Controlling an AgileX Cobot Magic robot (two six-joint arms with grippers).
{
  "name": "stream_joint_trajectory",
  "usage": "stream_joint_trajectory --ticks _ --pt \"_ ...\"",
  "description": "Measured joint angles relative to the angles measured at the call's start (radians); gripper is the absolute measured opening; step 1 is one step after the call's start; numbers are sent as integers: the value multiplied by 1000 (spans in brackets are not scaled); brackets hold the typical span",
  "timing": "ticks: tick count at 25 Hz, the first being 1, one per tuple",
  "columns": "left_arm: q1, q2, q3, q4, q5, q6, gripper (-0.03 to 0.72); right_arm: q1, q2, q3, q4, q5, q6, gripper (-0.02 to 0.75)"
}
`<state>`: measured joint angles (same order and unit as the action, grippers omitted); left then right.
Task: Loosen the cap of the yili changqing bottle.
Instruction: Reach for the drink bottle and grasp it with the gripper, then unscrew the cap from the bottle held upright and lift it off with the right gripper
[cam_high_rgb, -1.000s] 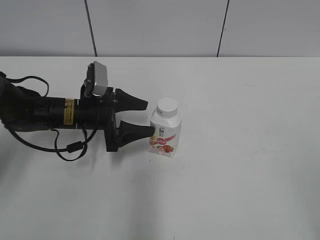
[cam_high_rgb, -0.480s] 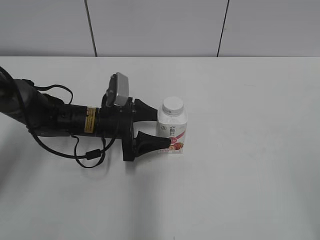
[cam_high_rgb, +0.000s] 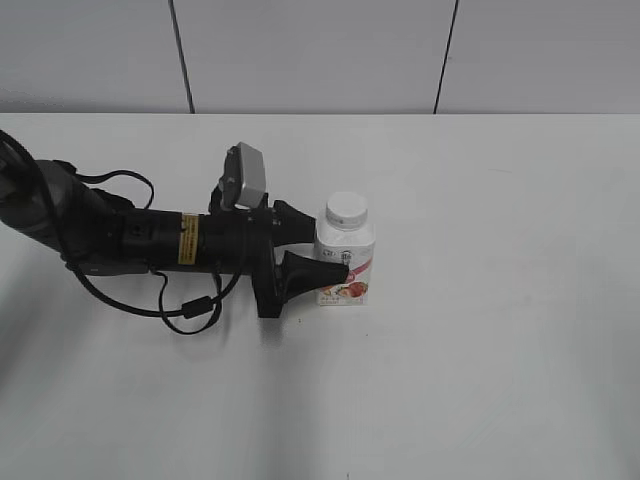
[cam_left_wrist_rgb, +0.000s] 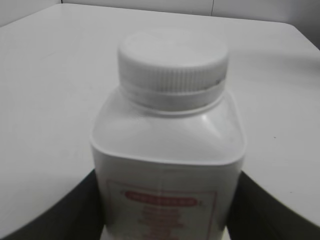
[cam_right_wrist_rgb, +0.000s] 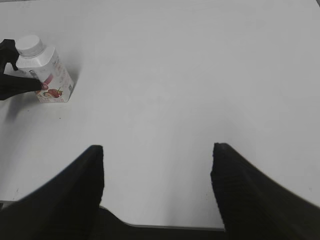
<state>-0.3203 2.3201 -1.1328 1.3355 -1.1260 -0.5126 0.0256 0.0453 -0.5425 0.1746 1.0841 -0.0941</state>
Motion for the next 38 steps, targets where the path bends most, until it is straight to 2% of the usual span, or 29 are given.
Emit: stream_joint_trajectory --ticks 2,14,16,21,28,31,38 --pt "0 0 0 0 0 0 417 0 86 -38 0 0 0 533" --pt "0 0 0 0 0 -1 417 0 839 -344 25 -11 1 531" --pt "0 0 0 1 -2 -2 417 0 932 -375 30 -30 1 509" --pt "0 0 0 3 -2 -2 416 0 1177 -487 37 4 -63 386" --pt "0 0 -2 36 -3 -2 416 9 1460 -677 39 120 -108 355" --pt "1 -1 -2 47 -6 -2 416 51 1544 -769 23 125 -122 355" --pt "1 -1 -2 55 -9 -2 416 265 1684 -974 -5 125 -112 354"
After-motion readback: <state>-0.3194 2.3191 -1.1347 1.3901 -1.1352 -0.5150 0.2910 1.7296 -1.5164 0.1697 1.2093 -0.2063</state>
